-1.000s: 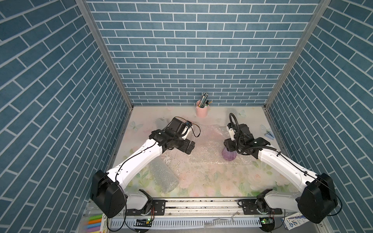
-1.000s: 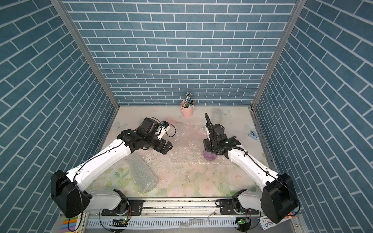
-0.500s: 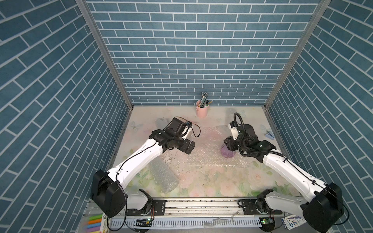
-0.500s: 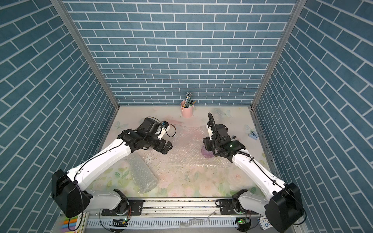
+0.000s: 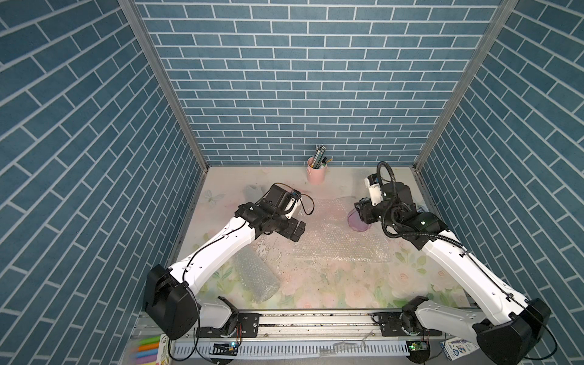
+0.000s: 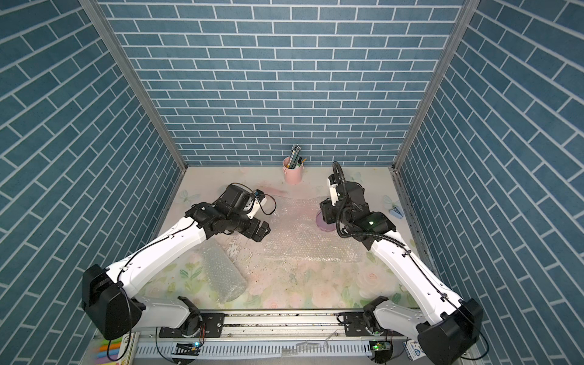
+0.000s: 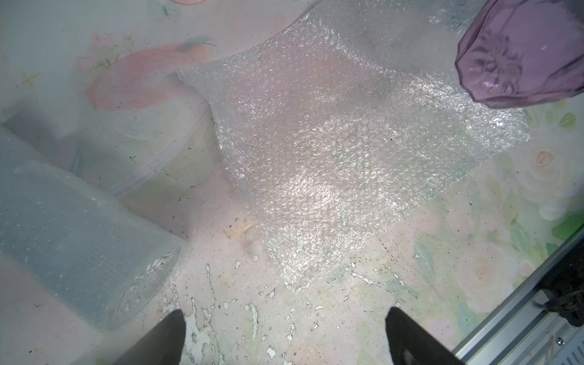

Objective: Unwrap the vase from the bubble wrap
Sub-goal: Pick up the vase from the bubble wrap, then place the vase at the center of the board.

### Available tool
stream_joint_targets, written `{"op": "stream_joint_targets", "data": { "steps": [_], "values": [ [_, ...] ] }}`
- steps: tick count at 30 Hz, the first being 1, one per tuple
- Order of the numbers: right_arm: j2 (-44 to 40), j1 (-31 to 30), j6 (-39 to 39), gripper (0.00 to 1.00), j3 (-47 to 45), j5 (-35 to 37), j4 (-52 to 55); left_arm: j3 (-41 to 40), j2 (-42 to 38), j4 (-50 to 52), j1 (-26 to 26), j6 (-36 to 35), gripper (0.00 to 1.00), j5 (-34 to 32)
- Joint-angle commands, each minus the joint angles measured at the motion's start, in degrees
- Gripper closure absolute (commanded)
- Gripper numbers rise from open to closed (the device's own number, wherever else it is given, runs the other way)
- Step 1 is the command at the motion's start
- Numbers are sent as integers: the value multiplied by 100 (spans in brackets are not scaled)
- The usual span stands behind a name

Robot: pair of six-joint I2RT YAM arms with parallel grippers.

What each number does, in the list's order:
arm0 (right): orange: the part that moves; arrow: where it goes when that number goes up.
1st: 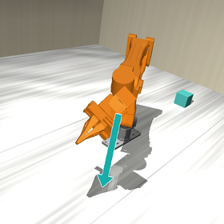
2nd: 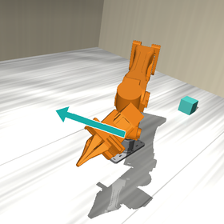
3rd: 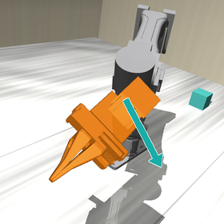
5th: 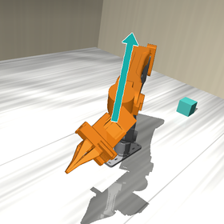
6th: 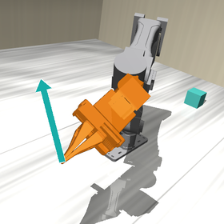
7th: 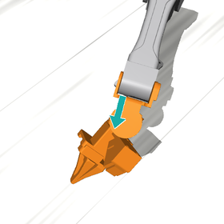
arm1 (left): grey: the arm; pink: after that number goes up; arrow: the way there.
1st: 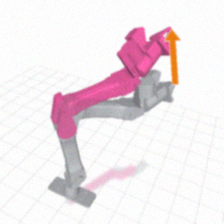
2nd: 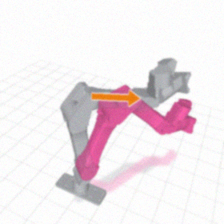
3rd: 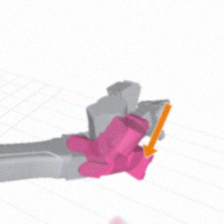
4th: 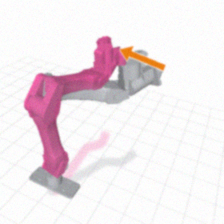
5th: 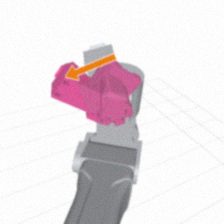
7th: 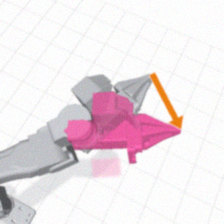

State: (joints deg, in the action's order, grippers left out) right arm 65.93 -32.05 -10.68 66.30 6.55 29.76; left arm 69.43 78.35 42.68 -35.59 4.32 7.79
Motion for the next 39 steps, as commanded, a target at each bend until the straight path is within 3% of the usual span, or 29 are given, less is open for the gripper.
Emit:
{"op": "stream_joint_targets", "data": {
  "steps": [1,12,23,30,39],
  "values": [
    [313,101,26,54,545,544,3,-75,6,48,-21,25,0,73],
    [1627,656,71,54,1847,968,-65,-70,-61,51,-106,25,0,137],
    [2194,1843,-250,54,2109,540,-637,-53,-71,23,-141,45,0,319],
    [2770,1845,-401,55,2397,-116,-1028,-61,-75,53,-145,130,0,22],
    [3771,1564,-348,55,3408,-191,-1141,-56,-138,92,-145,148,0,-542]
  ]
}}
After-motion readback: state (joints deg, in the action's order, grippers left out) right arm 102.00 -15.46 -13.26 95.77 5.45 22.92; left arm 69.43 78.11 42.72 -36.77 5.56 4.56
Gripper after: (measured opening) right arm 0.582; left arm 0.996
